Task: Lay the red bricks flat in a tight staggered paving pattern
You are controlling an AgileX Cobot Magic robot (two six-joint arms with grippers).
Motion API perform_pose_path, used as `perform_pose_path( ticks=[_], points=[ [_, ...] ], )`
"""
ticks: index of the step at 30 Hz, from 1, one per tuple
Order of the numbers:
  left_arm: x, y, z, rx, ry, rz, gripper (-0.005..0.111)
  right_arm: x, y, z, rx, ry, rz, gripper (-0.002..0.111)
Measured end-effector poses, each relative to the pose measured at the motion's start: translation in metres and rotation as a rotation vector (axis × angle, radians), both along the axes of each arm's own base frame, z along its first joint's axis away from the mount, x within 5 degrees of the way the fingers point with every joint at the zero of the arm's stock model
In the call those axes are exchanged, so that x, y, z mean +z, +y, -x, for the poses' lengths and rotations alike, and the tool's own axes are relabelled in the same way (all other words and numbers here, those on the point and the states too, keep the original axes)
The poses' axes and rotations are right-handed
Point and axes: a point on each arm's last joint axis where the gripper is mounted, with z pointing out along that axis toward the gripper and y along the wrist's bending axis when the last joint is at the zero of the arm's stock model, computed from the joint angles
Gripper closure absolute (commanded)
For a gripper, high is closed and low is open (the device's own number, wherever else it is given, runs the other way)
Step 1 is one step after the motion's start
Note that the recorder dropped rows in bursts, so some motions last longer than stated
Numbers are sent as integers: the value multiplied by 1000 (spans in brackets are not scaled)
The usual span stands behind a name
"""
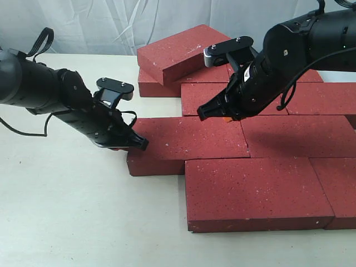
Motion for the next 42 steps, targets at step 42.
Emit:
perform_pose_path(
  ticks=[42],
  points=[
    [73, 79, -158, 365, -431, 158, 107, -17, -82, -217, -356, -338, -226, 109]
  ],
)
